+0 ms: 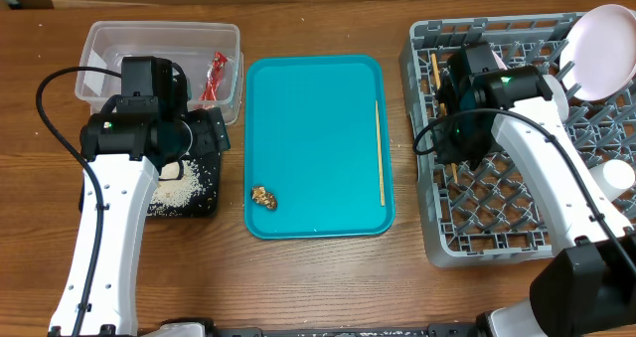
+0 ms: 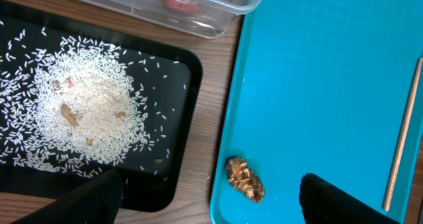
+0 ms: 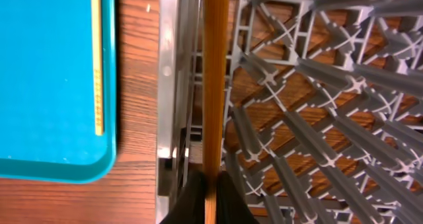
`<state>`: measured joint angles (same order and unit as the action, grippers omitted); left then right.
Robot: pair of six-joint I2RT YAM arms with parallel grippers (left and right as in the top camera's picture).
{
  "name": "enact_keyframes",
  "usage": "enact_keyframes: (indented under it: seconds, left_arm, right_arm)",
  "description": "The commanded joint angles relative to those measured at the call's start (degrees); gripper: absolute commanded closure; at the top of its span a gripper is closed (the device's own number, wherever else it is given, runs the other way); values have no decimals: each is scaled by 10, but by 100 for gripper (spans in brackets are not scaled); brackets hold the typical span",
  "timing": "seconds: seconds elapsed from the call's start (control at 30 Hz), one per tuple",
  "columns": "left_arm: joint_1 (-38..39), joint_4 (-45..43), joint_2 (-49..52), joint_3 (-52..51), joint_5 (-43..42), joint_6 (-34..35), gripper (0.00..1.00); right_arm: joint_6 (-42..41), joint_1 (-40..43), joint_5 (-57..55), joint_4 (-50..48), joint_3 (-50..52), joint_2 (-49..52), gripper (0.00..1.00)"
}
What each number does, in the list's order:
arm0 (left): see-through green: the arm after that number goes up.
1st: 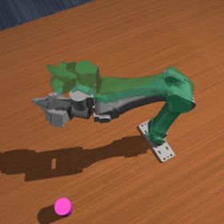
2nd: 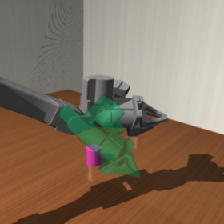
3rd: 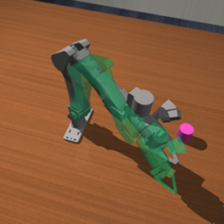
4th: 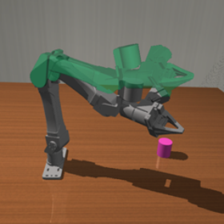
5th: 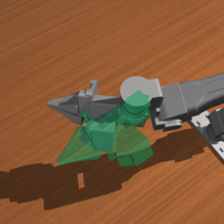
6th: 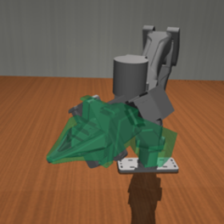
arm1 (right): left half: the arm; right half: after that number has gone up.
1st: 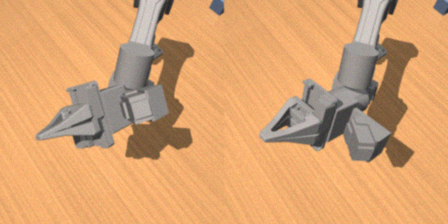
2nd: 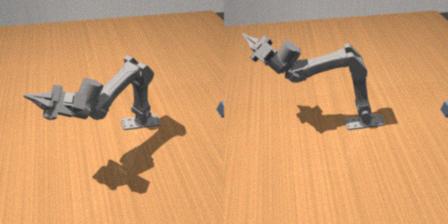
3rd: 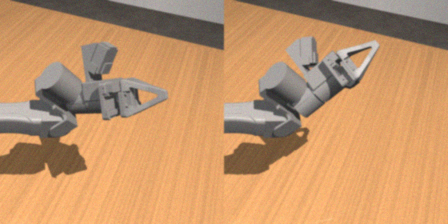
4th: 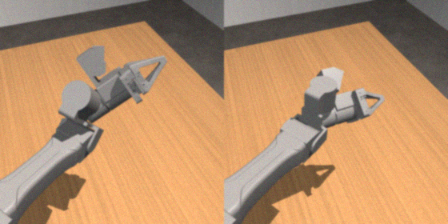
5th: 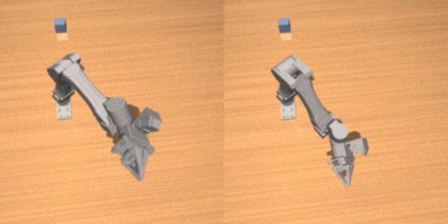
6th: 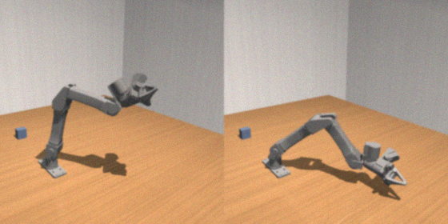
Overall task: Sort waste into correct bins and load items into the dishwasher
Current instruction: 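Carry the chopstick right and drop it into the rack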
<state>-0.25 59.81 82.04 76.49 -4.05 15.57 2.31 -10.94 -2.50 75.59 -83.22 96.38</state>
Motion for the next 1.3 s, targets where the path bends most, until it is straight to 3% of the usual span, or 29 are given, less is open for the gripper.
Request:
enact_keyframes:
  seconds: [0.0,0.4,0.47,0.5,0.8,1.03,1.27]
  left_arm:
    - [-1,0,4,5,-4,8,13]
    - [-1,0,4,5,-4,8,12]
    - [-1,0,4,5,-4,8,13]
    - [-1,0,4,5,-4,8,12]
    - [-1,0,4,5,-4,8,12]
    - [-1,0,4,5,-4,8,13]
    - [-1,0,4,5,-4,8,13]
  right_arm:
    - [12,1,-4,-6,28,-10,96]
    - [9,1,-4,-34,79,-8,96]
    - [9,1,-4,-35,79,-8,92]
    - [9,1,-4,-35,79,-8,83]
    - [9,1,-4,-38,79,-8,83]
    - [7,1,-4,-42,76,-8,76]
    - [5,1,-4,-25,14,-8,74]
